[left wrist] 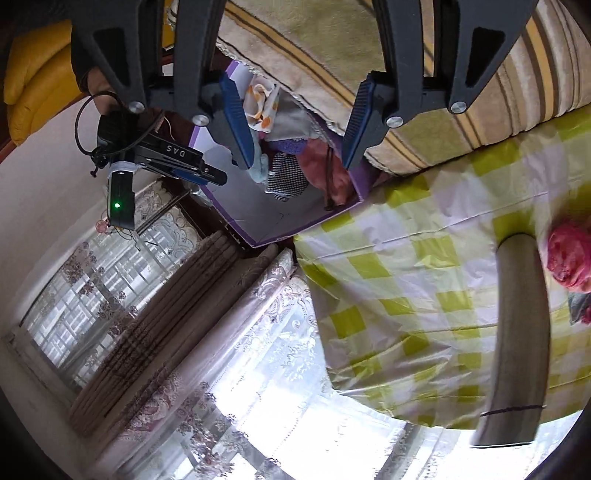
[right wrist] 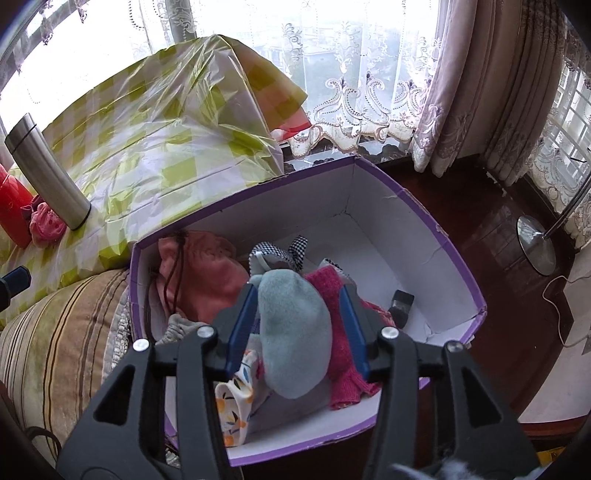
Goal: Organize soft objects
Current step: 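Grasp the pink towel with the left tool while the right tool grasps the light-blue cloth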
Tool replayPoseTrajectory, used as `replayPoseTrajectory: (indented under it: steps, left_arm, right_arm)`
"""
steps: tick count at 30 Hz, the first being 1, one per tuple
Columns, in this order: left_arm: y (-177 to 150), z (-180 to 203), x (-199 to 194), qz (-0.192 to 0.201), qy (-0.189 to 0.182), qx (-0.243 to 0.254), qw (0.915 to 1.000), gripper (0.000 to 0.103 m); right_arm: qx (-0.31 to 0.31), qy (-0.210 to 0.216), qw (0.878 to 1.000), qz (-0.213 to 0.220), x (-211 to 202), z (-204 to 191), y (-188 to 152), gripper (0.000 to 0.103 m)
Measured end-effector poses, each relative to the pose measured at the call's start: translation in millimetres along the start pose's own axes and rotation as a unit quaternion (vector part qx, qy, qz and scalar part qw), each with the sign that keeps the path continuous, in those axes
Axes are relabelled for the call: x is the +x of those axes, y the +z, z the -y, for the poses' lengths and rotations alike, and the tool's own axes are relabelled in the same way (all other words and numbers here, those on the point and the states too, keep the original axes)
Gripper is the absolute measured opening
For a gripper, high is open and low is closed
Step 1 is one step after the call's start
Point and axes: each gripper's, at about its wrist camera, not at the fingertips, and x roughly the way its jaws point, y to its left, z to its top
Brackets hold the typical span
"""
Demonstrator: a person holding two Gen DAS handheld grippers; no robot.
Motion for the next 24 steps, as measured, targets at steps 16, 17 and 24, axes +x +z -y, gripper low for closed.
replayPoseTrajectory:
  steps: [16, 17, 24]
  left_arm:
    - [24, -171, -84, 0.088, 0.189, -0.126, 0.9699, 0.051]
    - [26, -180, -85, 0.088, 0.198, -0.128, 0.9678, 0.051]
    - [46, -222, -82, 0.086, 0.226, -0.145, 0.9595, 0.051]
  right_arm:
    - [-0.18, 0.114, 0.975, 0.056, 48, -101, 99, 0.054]
    - [-0.199, 0.118, 0.971, 0.058, 56, -111, 108, 0.055]
    - [-0.291, 0.224, 0.929, 0.045, 110, -178, 182, 0.057]
